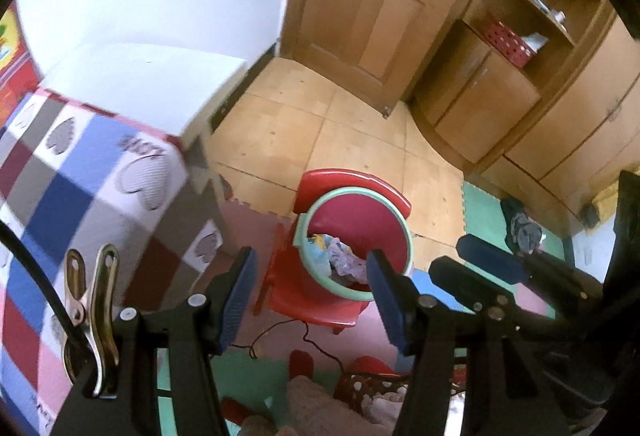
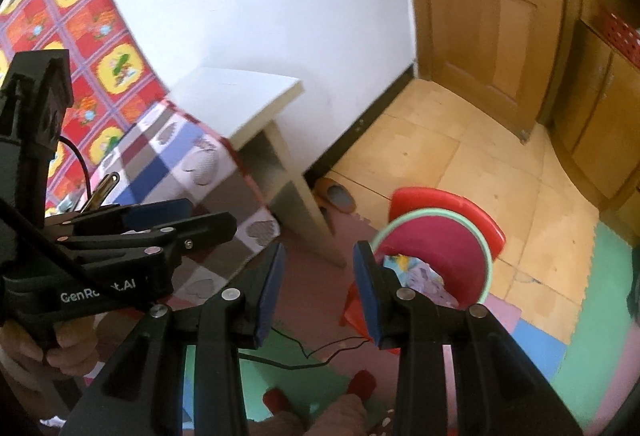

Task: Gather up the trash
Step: 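Move both grippers back from the bucket toward the quilt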

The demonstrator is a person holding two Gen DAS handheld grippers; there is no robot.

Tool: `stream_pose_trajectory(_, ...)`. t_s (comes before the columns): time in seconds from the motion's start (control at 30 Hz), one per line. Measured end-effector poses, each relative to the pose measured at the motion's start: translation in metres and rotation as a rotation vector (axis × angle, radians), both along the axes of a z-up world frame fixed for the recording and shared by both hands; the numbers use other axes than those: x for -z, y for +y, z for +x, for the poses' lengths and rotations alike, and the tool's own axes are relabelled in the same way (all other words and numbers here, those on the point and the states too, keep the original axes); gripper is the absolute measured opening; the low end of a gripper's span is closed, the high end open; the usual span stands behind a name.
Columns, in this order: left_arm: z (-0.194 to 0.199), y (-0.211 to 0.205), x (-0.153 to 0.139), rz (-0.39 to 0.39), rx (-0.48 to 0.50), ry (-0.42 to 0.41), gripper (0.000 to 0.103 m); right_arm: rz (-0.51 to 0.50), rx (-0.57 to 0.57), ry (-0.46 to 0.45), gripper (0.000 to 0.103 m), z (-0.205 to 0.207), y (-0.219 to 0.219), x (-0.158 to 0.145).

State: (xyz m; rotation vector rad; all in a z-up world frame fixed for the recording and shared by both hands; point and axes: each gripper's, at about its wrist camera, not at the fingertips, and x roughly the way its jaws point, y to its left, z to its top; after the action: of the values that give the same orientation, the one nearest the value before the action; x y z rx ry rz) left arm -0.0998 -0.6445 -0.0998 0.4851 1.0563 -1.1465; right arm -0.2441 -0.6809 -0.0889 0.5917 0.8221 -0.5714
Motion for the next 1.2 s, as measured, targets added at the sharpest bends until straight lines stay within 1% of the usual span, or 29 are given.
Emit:
stream_pose_trajectory(0.37,0.040,0.064,-0.032,-0.001,-0.135,-0.042,0.060,-0.018,-0.147,-0.033,0.037,0.051,0.045,-0.024)
stream_pose_trajectory(0.8,0.090,0.162,-0.062,-0.010,-0.341,-0.049,0.060,-0.028,-0.351,-0.073,0.037,0.115,0.109,-0.046)
stream_pose_trajectory(1.0,0.106,0.211,-0.076,-0.016,-0.425,-0.037,0.060,-0.021,-0.439,-0.082,0.037,0.141,0.139,-0.055)
stream_pose_trajectory(1.2,0.117,0.258,-0.089,-0.016,-0.501,-0.057,0.060,-0.012,-0.526,-0.097,0.037,0.168,0.176,-0.063)
